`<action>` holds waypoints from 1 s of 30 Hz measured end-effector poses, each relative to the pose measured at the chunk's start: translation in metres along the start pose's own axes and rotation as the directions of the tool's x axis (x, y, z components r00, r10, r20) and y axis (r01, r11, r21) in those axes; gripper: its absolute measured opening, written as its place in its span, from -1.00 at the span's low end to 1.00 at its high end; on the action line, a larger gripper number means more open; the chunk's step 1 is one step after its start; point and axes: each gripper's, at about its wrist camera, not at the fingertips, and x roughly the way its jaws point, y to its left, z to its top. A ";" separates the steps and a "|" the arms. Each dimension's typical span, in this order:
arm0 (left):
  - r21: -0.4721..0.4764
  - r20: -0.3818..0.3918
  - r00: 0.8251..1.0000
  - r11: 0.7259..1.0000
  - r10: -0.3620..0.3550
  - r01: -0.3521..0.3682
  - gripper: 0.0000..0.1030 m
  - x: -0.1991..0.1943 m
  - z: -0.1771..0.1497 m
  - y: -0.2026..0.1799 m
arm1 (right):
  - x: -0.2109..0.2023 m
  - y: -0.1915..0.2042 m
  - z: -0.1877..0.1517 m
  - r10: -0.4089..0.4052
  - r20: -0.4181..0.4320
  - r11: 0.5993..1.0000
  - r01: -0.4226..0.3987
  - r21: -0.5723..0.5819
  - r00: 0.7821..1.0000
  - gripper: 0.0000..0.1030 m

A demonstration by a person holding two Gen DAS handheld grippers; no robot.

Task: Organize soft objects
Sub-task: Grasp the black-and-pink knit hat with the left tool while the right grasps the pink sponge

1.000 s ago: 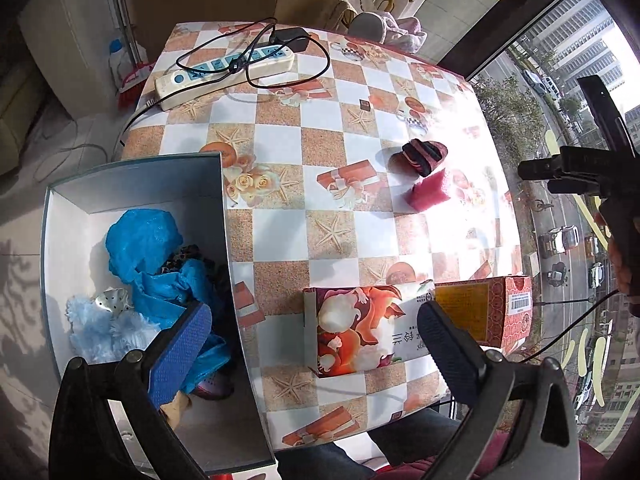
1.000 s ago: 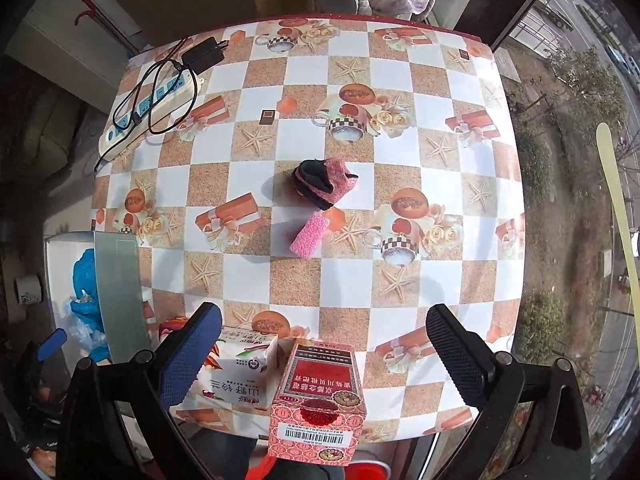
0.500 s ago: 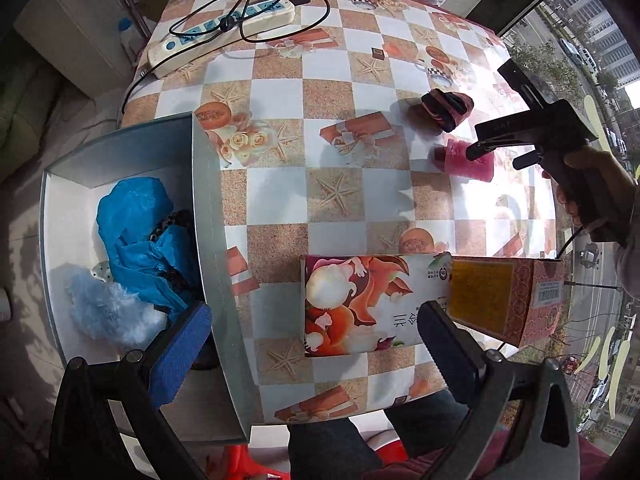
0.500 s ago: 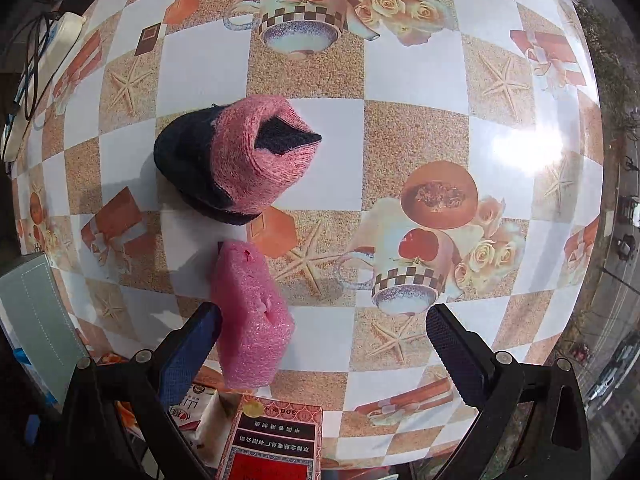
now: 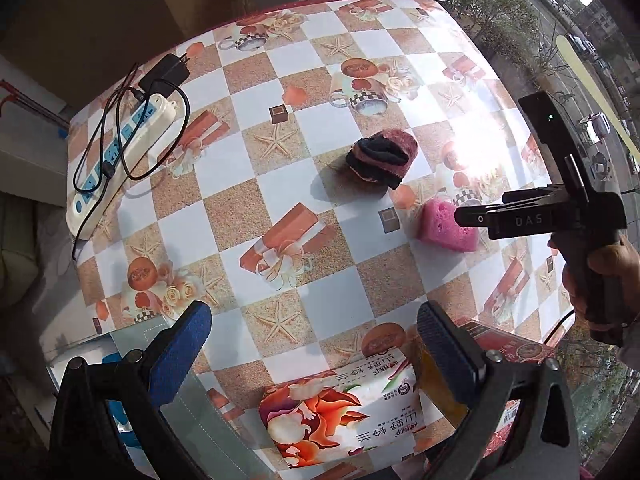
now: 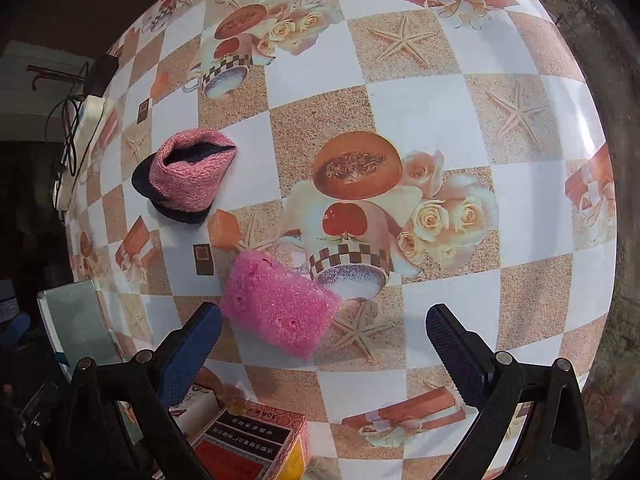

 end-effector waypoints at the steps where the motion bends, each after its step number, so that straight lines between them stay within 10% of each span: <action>1: 0.011 -0.002 1.000 1.000 0.004 -0.004 1.00 0.003 0.009 -0.003 | 0.005 0.014 0.001 -0.033 0.005 0.995 0.033 -0.099 0.999 1.00; 7: 0.004 0.005 1.000 1.000 -0.018 0.018 1.00 0.031 0.053 -0.017 | 0.036 0.041 -0.012 -0.126 0.019 0.930 0.124 -0.345 0.992 1.00; 11: 0.044 0.018 1.000 0.999 -0.001 0.000 1.00 0.054 0.079 -0.038 | 0.036 0.039 -0.026 -0.243 0.092 0.892 0.260 -0.371 0.966 0.23; 20: 0.106 -0.064 0.998 0.994 0.005 0.002 0.96 0.121 0.124 -0.075 | -0.023 -0.058 -0.069 -0.037 0.095 0.999 0.040 -0.030 0.995 0.21; 24: 0.073 -0.186 0.982 0.997 0.022 -0.009 0.55 0.156 0.124 -0.071 | -0.047 -0.067 -0.094 -0.017 0.130 1.000 0.016 0.015 0.991 0.21; 27: 0.082 -0.160 0.987 0.997 0.008 0.005 -0.31 0.145 0.121 -0.070 | -0.066 -0.063 -0.110 -0.002 0.165 0.998 -0.008 0.063 0.986 0.21; 30: 0.101 -0.080 0.997 0.995 -0.001 0.009 -0.32 0.117 0.109 -0.071 | -0.077 -0.056 -0.120 0.007 0.191 0.993 -0.029 0.111 0.982 0.21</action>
